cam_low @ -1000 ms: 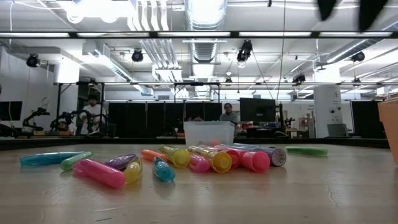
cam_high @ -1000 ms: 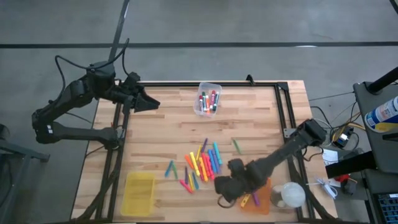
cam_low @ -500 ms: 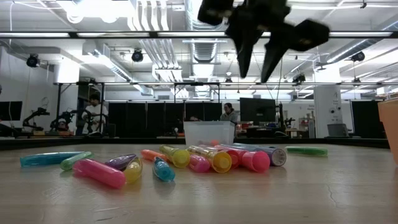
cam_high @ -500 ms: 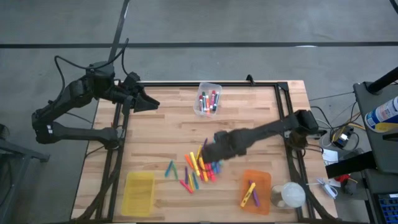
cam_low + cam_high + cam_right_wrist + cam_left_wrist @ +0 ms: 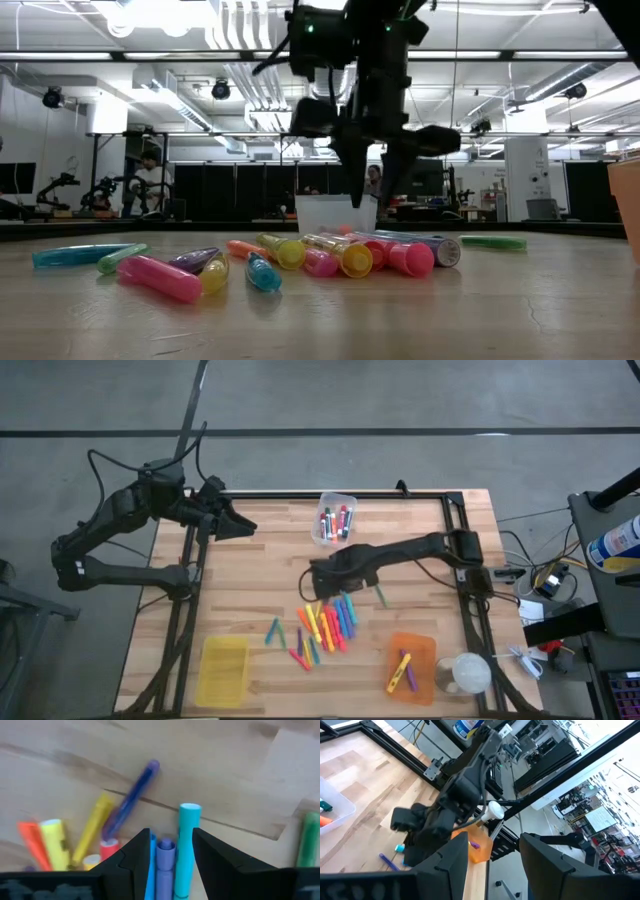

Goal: Pick & Place Markers
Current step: Put the light blue highlighter into the orange bin

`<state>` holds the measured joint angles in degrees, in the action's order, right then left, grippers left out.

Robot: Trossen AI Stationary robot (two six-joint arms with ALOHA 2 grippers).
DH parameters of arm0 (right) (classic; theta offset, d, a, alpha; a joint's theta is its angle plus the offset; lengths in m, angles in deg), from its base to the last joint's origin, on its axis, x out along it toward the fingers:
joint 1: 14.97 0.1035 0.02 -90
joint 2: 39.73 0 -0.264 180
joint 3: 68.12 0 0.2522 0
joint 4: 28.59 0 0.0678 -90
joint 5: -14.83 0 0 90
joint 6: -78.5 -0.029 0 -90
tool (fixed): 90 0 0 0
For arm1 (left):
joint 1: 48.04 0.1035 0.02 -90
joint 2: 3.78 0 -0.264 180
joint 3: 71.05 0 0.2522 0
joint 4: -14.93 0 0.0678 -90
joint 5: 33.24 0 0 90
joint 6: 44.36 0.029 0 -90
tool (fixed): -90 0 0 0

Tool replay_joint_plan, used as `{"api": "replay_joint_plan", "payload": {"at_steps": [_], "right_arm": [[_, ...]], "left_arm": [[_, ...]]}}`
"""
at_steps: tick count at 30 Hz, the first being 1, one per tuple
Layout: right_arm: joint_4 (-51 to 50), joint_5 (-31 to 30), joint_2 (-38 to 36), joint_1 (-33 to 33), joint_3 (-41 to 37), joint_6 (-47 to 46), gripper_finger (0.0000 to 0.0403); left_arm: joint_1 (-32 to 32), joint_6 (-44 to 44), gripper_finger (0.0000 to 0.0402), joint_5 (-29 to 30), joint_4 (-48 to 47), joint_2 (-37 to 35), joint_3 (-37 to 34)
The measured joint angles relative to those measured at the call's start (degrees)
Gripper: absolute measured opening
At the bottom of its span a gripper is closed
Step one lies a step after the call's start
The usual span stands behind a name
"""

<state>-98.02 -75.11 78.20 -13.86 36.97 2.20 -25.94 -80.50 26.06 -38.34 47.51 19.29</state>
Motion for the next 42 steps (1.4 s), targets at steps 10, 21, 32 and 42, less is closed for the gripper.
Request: {"api": "replay_joint_plan", "payload": {"at_steps": [10, 21, 32, 42], "right_arm": [[-1.02, 0.12, 3.06, 0.5, 0.02, 1.34, 0.0139], [-0.9, 1.28, 5.94, -0.32, -0.04, 5.03, 0.0082], [-8.01, 1.11, -0.32, -0.12, 1.39, 5.84, 0.0056], [-19.45, -4.22, -14.29, 11.55, 1.88, -16.53, 0.0056]], "left_arm": [[0.0, 0.31, 0.0171, 0.0, -0.09, -0.1, 0.0], [0.0, 0.27, 0.0171, 0.02, -0.02, -0.03, 0.0], [0.0, 0.29, 0.0171, 0.02, -0.02, -0.05, 0.0], [-0.03, 0.33, 0.0171, 0.0, -0.02, -0.05, 0.0]]}}
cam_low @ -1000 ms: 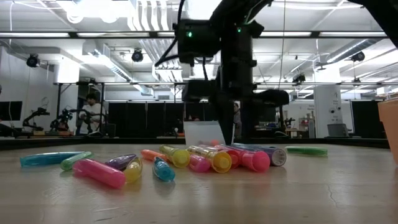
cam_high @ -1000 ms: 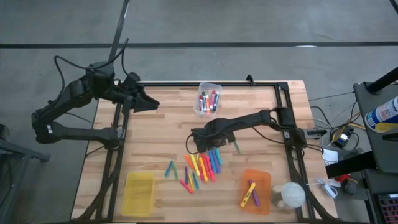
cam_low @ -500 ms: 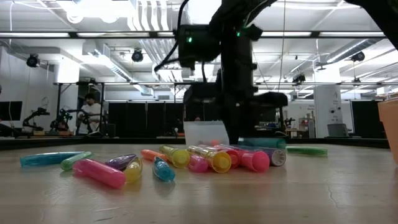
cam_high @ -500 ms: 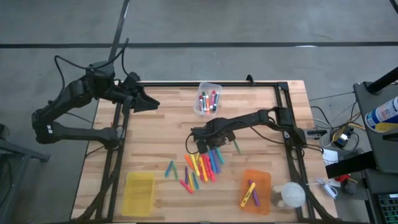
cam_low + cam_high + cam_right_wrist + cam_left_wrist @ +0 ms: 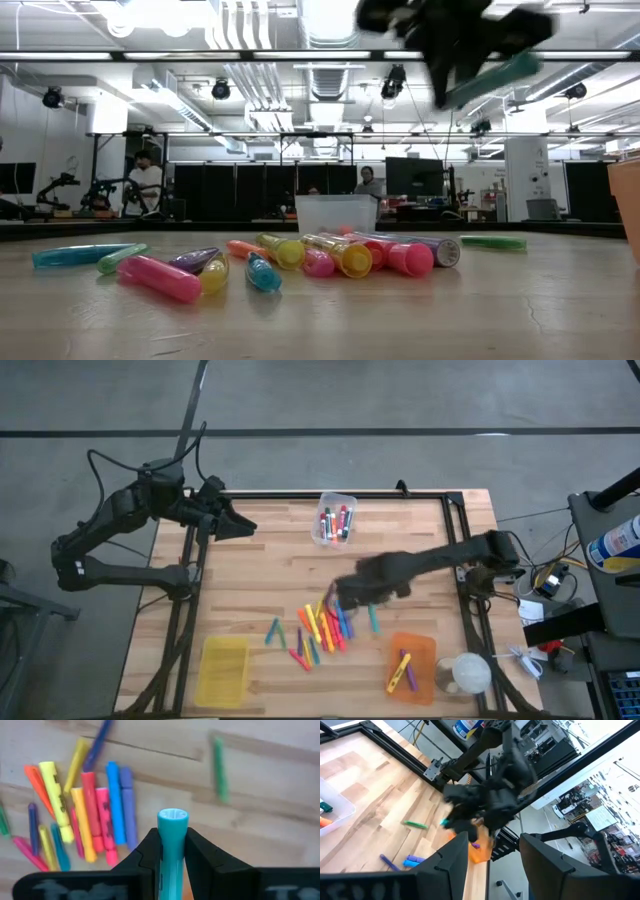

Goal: Pick & Place Markers
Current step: Put the light blue highlighter into the orange bin

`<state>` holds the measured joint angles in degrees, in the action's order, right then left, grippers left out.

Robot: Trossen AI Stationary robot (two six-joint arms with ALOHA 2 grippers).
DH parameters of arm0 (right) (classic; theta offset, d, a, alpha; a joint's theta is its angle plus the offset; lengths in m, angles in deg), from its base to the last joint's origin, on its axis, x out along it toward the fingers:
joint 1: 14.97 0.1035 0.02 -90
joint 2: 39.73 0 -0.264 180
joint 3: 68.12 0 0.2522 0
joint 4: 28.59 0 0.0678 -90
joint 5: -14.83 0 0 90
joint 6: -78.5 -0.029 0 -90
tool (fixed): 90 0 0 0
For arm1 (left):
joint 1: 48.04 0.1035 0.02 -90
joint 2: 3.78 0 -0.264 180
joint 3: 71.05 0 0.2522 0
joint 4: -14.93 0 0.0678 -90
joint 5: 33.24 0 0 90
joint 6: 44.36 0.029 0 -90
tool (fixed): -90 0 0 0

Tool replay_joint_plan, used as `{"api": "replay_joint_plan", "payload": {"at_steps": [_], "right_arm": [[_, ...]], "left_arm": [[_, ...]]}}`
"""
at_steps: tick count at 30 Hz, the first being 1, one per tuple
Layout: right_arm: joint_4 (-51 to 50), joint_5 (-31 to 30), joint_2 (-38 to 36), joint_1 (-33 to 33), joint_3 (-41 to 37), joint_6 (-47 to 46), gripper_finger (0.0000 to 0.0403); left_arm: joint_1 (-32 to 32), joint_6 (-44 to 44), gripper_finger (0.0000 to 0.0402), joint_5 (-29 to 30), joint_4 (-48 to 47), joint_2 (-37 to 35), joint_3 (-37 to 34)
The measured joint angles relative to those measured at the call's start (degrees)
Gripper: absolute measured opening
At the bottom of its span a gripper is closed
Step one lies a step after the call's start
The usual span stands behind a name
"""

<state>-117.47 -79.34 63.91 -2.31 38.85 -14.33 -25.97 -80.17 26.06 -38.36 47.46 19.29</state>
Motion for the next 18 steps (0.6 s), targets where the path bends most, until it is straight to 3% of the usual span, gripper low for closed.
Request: {"api": "replay_joint_plan", "payload": {"at_steps": [5, 11, 18], "right_arm": [[-7.24, -0.77, -2.02, 10.2, -0.09, -14.53, 0.0056], [-7.2, -0.34, -0.33, 19.74, -0.22, -29.24, 0.0057], [-7.43, 3.34, 4.66, 25.54, -0.86, -35.78, 0.0059]], "left_arm": [[-0.01, 0.02, 0.0171, 0.02, 0.07, 0.13, 0.0], [0.0, 0.04, 0.0171, 0.03, 0.05, 0.39, -0.02], [0.03, 0.04, 0.0171, 0.03, 0.04, 0.39, -0.02]]}}
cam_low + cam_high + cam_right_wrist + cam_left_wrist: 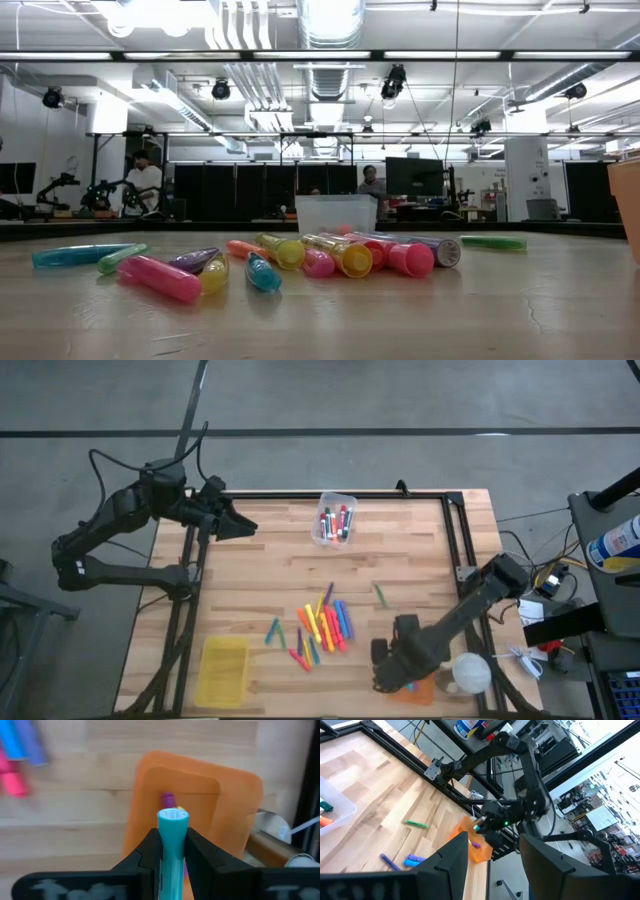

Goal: Pick & Place Markers
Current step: Put the light blue highlighter into the orange bin, then put the light violet highlighter into the orange bin

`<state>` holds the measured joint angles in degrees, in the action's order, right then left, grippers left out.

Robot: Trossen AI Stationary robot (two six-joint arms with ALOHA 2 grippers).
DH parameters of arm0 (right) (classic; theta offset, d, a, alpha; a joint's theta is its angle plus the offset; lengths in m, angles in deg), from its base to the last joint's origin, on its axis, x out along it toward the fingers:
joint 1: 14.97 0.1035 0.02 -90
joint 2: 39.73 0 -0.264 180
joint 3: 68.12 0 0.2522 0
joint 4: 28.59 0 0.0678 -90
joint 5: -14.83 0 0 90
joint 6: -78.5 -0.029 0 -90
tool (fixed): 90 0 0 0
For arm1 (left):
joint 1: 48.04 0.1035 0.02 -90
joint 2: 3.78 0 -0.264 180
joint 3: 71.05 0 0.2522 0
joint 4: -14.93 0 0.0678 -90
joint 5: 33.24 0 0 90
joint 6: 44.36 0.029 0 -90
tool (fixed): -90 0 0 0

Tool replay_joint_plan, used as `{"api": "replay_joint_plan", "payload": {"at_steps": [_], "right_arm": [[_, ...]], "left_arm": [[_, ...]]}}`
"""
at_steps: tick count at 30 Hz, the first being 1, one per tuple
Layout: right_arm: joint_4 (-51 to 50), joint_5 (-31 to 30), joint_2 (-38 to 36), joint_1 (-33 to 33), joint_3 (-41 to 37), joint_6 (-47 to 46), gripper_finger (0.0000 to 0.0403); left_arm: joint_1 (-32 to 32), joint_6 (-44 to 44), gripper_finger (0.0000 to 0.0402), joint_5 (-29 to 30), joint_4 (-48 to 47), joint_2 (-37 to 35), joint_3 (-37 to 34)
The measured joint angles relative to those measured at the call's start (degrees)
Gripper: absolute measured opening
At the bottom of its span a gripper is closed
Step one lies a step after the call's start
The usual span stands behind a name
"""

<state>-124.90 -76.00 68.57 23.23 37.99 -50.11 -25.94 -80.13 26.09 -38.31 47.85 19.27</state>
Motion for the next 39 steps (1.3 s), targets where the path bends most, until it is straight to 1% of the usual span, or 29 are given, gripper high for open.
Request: {"api": "replay_joint_plan", "payload": {"at_steps": [5, 9, 14, 22, 25, 32, 35, 39], "right_arm": [[0.69, 2.44, 2.97, 0.3, -0.35, 0.75, 0.0061], [0.8, 4.46, 5.01, 0.15, -0.6, 1.39, 0.0071], [0.85, 8.94, 5.94, 0.04, -0.65, 1.12, 0.0103], [0.89, 8.82, 4.8, -0.6, -0.65, 1.47, 0.0158], [0.63, 7.16, 3.64, -1.69, 0.49, 3.23, 0.0167], [0.7, -4.64, 2.57, -5.77, 4.92, 10.41, 0.0155], [2.29, -5.82, 2.49, -8.89, 6.37, 14.91, 0.0147], [7.46, -5.2, 2.46, -13.51, 6.3, 20.97, 0.0137]], "left_arm": [[0.0, 0.0, 0.0171, -0.01, 0.0, 0.04, 0.0], [0.0, -0.02, 0.0171, -0.06, -0.01, 0.02, 0.0], [-0.04, -0.04, 0.0171, -0.24, -0.02, -0.01, 0.0], [-0.04, -0.09, 0.0171, -0.5, -0.04, -0.22, 0.0], [-0.04, -0.07, 0.0171, -0.56, -0.07, -0.26, 0.0], [-0.04, -0.07, 0.0171, -0.6, -0.07, -0.24, 0.0], [-0.01, -0.07, 0.0171, -0.6, -0.04, -0.24, 0.0], [-0.02, -0.29, 0.0171, -0.63, -0.03, -0.24, 0.0]]}}
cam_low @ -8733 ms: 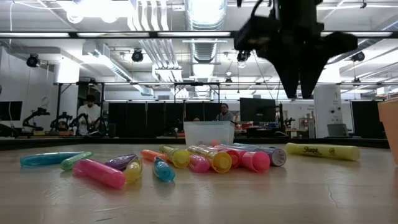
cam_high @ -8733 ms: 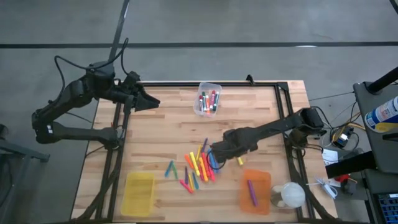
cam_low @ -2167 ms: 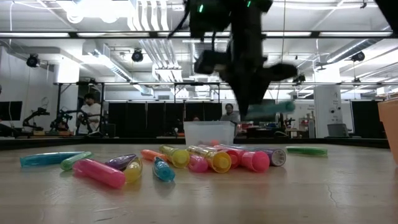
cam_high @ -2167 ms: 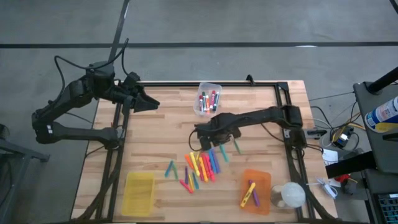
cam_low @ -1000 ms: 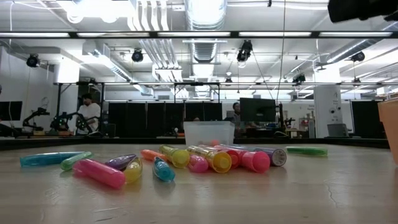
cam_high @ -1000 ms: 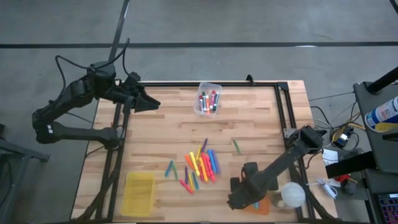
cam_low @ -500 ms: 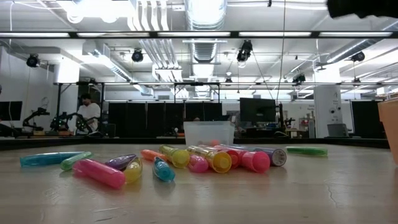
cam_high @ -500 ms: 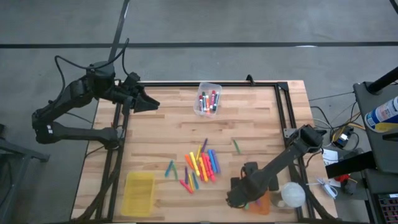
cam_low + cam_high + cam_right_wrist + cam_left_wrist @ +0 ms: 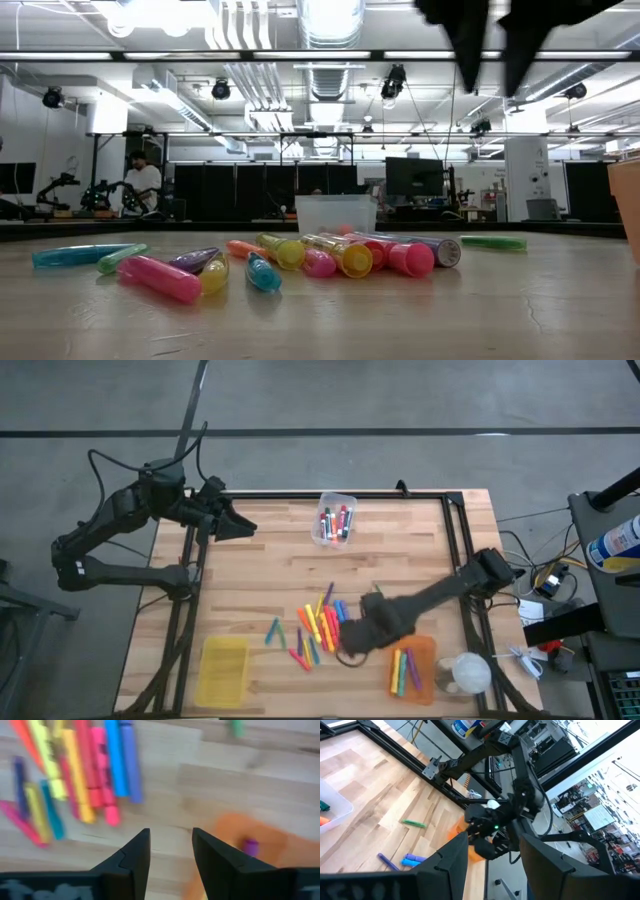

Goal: Pick & Place Markers
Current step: Put the light violet highlighter into the orange bin

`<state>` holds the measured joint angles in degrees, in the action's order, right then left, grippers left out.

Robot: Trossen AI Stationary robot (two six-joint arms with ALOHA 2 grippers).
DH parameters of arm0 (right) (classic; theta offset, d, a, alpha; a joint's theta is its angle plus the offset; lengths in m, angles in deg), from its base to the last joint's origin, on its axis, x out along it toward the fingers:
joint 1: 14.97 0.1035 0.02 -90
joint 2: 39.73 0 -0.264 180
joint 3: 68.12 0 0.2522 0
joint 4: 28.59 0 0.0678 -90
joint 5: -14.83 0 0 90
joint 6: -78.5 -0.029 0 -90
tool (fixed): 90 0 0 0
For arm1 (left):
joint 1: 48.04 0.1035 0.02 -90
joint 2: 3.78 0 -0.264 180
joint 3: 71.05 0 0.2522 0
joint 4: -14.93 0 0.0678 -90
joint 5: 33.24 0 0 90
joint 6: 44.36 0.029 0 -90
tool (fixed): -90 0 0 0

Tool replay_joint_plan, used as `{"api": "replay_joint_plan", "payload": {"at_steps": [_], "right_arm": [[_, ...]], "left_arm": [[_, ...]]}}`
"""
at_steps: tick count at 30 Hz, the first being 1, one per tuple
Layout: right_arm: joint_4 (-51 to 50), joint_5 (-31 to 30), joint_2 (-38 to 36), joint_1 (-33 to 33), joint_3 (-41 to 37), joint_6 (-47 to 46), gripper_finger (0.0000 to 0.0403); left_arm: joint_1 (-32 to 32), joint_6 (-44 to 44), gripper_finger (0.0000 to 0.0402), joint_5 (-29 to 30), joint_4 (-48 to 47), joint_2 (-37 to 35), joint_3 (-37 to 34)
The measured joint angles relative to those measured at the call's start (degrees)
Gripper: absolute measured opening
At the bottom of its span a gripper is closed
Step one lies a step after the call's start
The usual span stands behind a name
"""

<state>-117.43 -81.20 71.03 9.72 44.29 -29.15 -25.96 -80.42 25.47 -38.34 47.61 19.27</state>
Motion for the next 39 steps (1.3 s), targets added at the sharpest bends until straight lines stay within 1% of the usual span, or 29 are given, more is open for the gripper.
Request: {"api": "replay_joint_plan", "payload": {"at_steps": [4, 11, 13, 15, 17, 22, 28, 32, 39], "right_arm": [[5.2, 3.59, 0.0, -4.58, -1.3, 5.56, 0.013], [8.81, 3.01, 0.0, -11.02, -3.56, 12.81, 0.0129], [11.58, 3.04, 0.0, -12.61, -4.83, 14.63, 0.0132], [16.4, 3.22, 0.0, -13.88, -6.35, 16.84, 0.0134], [18.22, 3.31, 0.01, -14.92, -7.59, 18.12, 0.0134], [18.13, 3.02, 0.11, -16.31, -10.39, 19.64, 0.0124], [22.35, 3.72, 1.97, -16.61, -13.24, 21.45, 0.0114], [25.95, 5.3, 2.9, -16.5, -13.76, 21.4, 0.0109], [26.9, 8.92, 5.88, -16.36, -13.88, 22.83, 0.0104]], "left_arm": [[0.0, -0.08, 0.0171, -0.39, -0.01, 0.0, 0.0], [-0.02, -0.17, 0.0171, -0.58, -0.01, 0.0, 0.0], [-0.02, -0.21, 0.0171, -0.68, -0.01, 0.0, 0.0], [-0.02, -0.43, 0.0171, -0.82, -0.01, -0.02, 0.0], [-0.02, -0.43, 0.0171, -0.89, -0.01, -0.02, 0.0], [-0.02, -0.43, 0.0171, -0.91, -0.01, -0.13, 0.0], [-0.01, -0.43, 0.0171, -0.91, -0.08, -0.22, 0.0], [0.02, -0.43, 0.0171, -0.89, -0.14, -0.42, 0.0], [0.02, -0.41, 0.0171, -0.89, -0.17, -0.6, 0.0]]}}
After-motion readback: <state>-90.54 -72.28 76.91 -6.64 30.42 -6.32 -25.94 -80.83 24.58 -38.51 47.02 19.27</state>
